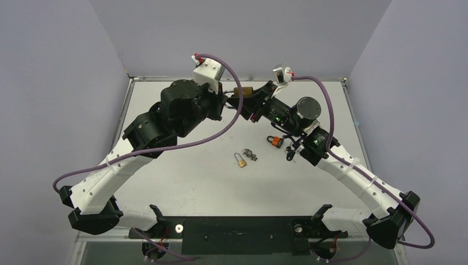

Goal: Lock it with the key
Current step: Lock the lock.

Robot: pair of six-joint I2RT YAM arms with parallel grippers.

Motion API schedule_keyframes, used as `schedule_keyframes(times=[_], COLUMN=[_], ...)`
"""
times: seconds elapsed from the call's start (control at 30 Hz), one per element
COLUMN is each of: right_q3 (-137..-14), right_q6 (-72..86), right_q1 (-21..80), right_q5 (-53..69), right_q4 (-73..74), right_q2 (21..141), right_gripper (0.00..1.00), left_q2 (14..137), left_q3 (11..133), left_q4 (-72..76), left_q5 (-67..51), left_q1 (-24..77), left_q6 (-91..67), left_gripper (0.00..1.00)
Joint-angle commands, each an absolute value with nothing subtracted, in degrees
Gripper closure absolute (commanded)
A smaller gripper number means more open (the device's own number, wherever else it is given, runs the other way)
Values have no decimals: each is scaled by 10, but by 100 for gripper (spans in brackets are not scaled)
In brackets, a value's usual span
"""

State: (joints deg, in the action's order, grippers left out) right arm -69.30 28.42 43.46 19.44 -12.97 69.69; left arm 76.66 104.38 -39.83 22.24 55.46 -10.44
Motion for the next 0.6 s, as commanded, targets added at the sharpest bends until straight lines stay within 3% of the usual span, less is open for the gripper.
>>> schedule_keyframes(times=[0.0,0.27,0.4,0.57], right_q3=[-650,-663,-662,-651], right_q6=[310,333,336,344], right_q1=[420,403,399,390], right_q5=[271,304,306,316], right_q4=[7,-30,-37,-52], right_q2=[782,776,770,762], right_gripper=[100,98,87,67], left_q2=[732,699,696,702], left_q3=[1029,979,975,986], left_q4=[-176,-179,-179,-195], left_q5=[-28,27,40,59], left_q1=[626,614,612,610], left_q6=[-154,-136,-134,-130], left_gripper=[100,100,100,100])
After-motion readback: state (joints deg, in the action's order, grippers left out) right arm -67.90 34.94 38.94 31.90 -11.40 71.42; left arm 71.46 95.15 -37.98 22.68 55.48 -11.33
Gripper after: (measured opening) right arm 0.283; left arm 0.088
